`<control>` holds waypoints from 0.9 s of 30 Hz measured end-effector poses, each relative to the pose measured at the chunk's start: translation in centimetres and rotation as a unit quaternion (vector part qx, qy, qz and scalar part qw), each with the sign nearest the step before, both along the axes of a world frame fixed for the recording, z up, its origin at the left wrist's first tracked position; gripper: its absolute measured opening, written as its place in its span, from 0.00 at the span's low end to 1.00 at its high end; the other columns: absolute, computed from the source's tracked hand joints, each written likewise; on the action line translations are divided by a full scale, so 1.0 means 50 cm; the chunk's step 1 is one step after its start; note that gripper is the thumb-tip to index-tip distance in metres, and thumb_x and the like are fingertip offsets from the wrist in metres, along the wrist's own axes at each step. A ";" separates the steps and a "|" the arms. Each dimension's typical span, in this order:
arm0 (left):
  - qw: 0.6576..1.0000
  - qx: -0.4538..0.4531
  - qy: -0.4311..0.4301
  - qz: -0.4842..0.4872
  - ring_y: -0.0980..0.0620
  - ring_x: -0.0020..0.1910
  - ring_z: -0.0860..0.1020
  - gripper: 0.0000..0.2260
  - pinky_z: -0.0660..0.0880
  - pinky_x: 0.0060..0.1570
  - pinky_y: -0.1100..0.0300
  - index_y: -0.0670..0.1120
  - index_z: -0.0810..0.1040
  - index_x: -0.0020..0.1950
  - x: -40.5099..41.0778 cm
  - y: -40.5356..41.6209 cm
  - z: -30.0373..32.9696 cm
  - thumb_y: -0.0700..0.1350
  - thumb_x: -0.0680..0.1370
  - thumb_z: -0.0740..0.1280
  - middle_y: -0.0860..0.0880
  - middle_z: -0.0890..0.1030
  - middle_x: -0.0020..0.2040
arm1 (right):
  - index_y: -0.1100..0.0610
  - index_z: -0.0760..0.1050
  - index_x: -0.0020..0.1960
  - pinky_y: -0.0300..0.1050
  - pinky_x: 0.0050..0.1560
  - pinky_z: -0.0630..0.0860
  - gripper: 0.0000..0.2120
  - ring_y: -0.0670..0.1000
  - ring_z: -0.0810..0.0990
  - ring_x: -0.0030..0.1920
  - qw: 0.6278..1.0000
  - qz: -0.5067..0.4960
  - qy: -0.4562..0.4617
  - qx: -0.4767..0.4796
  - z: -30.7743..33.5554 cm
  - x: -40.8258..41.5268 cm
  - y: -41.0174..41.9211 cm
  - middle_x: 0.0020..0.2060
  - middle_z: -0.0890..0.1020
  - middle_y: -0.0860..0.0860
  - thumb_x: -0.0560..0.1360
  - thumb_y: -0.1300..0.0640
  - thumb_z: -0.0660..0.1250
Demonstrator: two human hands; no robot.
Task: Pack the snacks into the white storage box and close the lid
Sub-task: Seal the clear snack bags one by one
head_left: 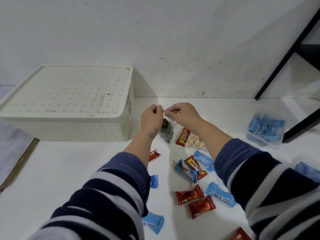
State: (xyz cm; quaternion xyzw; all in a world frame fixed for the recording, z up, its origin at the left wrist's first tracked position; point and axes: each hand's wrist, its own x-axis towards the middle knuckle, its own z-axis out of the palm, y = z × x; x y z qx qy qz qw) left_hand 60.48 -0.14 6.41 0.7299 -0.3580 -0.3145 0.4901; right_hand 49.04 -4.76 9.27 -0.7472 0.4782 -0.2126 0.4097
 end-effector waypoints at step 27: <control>0.965 0.083 -0.212 -0.133 0.46 0.62 0.75 0.37 0.75 0.59 0.51 0.55 0.58 0.73 0.008 0.002 -0.167 0.40 0.71 0.74 0.47 0.62 0.70 | 0.51 0.63 0.67 0.45 0.54 0.74 0.16 0.49 0.74 0.57 0.982 -0.121 -0.039 -0.142 -0.123 -0.018 -0.002 0.64 0.67 0.51 0.80 0.55 0.59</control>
